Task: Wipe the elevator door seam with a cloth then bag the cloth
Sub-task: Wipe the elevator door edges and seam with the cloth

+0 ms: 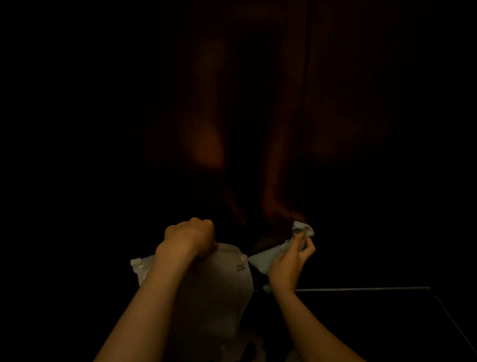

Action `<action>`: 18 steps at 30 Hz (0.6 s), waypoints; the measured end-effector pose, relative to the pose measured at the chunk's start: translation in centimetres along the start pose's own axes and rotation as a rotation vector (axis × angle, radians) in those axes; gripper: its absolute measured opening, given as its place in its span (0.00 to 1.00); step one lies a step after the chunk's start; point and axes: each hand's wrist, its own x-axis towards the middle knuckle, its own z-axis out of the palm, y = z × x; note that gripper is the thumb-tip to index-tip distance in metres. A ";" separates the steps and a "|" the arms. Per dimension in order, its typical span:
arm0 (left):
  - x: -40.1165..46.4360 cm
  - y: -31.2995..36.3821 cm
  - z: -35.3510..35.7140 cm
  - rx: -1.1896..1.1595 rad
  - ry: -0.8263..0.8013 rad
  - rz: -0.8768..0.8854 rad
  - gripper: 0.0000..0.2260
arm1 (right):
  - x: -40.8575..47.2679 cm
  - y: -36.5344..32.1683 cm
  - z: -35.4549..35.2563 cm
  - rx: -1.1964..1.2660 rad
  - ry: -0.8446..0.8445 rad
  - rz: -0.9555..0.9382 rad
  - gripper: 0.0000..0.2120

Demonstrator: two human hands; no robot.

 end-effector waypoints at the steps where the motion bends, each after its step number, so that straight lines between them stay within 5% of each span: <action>1: 0.0 -0.1 0.1 -0.006 -0.006 -0.011 0.12 | 0.4 -0.2 0.6 0.123 0.073 0.129 0.29; 5: 0.0 -0.9 0.5 -0.021 -0.037 -0.050 0.13 | 2.4 2.1 2.2 0.490 0.194 0.570 0.11; 10: -0.1 -2.1 1.2 0.007 -0.023 -0.073 0.12 | 2.4 4.9 0.9 0.685 -0.020 0.946 0.17; 18: 0.0 -2.4 3.0 0.022 -0.037 -0.070 0.11 | 2.1 9.0 1.1 0.693 -0.248 1.070 0.13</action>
